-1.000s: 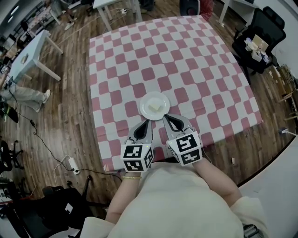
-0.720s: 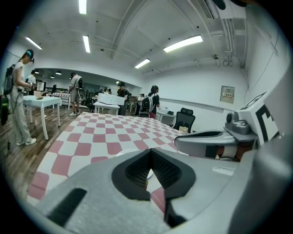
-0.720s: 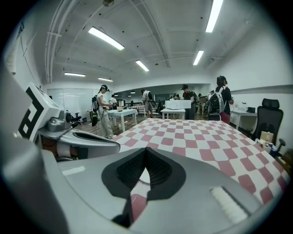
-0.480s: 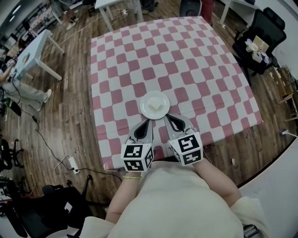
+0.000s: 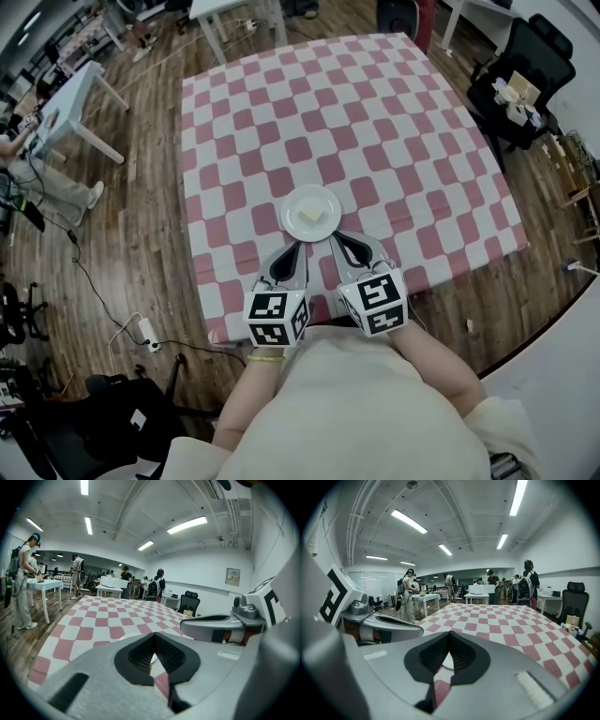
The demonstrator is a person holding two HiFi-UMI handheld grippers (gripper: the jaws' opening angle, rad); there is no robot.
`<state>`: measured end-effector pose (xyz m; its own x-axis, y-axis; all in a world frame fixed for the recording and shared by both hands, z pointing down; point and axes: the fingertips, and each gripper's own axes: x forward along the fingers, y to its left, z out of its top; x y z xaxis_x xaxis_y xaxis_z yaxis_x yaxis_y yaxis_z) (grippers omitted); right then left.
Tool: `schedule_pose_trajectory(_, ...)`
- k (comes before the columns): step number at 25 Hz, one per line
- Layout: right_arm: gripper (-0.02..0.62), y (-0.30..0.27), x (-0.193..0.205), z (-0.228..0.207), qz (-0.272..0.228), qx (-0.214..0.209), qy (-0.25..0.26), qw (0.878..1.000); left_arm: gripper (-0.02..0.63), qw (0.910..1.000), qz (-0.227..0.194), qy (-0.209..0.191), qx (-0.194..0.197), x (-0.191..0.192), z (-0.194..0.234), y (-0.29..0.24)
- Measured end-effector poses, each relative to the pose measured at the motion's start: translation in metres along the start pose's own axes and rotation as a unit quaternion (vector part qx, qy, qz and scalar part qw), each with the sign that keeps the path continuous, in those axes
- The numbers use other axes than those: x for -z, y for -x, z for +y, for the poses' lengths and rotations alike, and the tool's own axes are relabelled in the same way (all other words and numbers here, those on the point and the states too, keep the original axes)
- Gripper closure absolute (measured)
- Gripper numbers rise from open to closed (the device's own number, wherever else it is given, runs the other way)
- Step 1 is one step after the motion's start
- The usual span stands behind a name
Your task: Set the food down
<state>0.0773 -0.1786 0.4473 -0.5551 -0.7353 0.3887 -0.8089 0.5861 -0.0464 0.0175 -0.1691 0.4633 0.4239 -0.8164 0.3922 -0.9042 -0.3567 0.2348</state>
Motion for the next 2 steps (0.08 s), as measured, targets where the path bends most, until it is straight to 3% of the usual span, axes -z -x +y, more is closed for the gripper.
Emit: schedule_pose_trajectory(2, 0.591, -0.0001, -0.0008, 0.0005, -0.002, 0.000, 0.000, 1.000, 0.601, 1.0000, -0.001, -0.001, 0.000, -0.0005, 0.0001, -0.0004)
